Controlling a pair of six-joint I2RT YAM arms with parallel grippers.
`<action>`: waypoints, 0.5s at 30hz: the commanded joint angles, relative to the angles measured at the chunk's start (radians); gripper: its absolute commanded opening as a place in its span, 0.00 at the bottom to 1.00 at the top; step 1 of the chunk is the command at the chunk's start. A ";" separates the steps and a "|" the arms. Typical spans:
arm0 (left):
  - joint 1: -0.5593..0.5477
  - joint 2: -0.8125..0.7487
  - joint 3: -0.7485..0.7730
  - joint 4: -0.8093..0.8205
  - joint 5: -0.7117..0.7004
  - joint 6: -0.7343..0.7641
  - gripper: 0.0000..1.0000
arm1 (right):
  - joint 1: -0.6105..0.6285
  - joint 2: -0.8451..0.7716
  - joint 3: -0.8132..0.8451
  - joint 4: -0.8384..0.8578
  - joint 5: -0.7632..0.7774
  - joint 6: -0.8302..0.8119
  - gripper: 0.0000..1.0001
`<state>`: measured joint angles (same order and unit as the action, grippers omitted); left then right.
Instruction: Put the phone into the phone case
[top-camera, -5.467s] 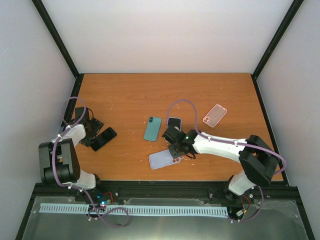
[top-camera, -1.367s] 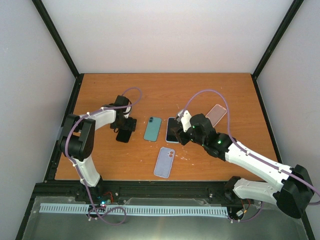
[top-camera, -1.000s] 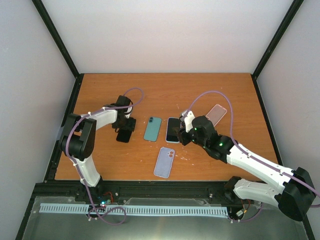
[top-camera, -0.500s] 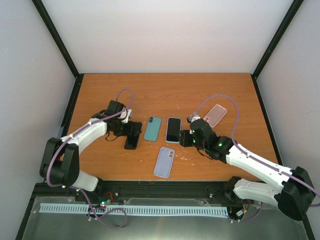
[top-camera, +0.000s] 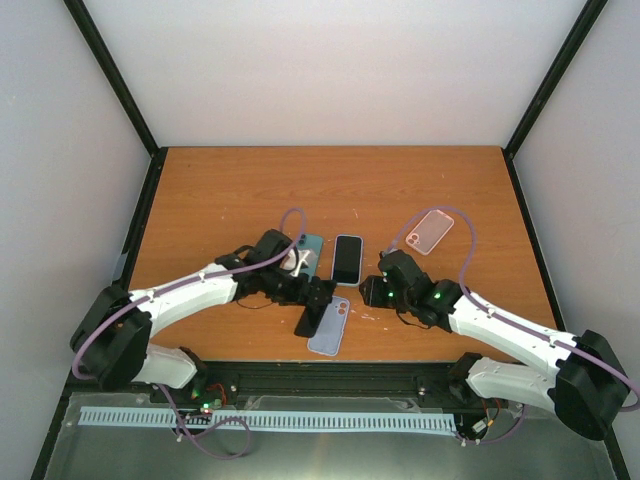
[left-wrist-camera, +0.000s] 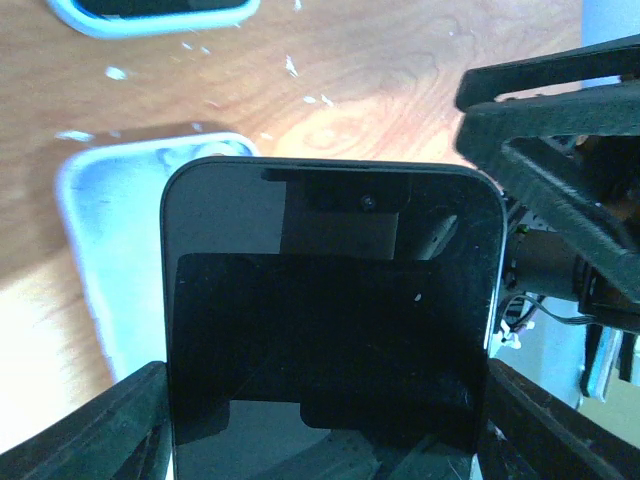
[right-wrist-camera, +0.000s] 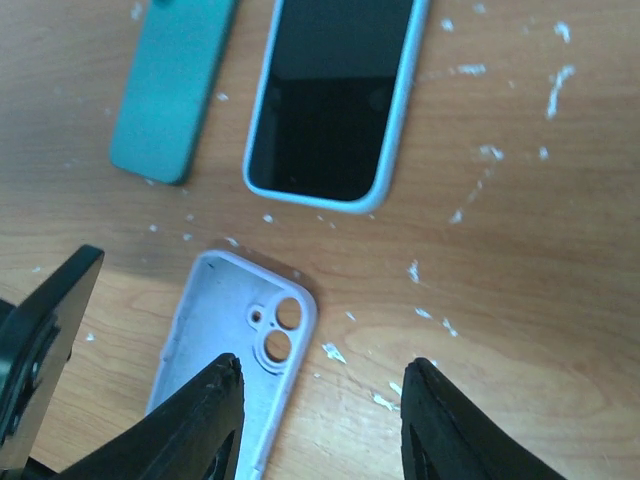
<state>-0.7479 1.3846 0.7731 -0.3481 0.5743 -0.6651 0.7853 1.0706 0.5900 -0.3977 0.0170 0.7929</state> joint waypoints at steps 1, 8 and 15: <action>-0.047 0.050 0.019 0.137 0.023 -0.131 0.47 | -0.004 -0.037 -0.036 -0.012 0.004 0.057 0.43; -0.057 0.083 -0.056 0.277 -0.004 -0.224 0.47 | -0.004 -0.086 -0.064 -0.005 0.016 0.077 0.43; -0.058 0.150 -0.046 0.343 0.000 -0.231 0.48 | -0.004 -0.062 -0.069 0.023 -0.015 0.075 0.43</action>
<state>-0.7967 1.5139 0.7132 -0.1165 0.5606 -0.8585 0.7853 0.9985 0.5335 -0.3996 0.0101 0.8547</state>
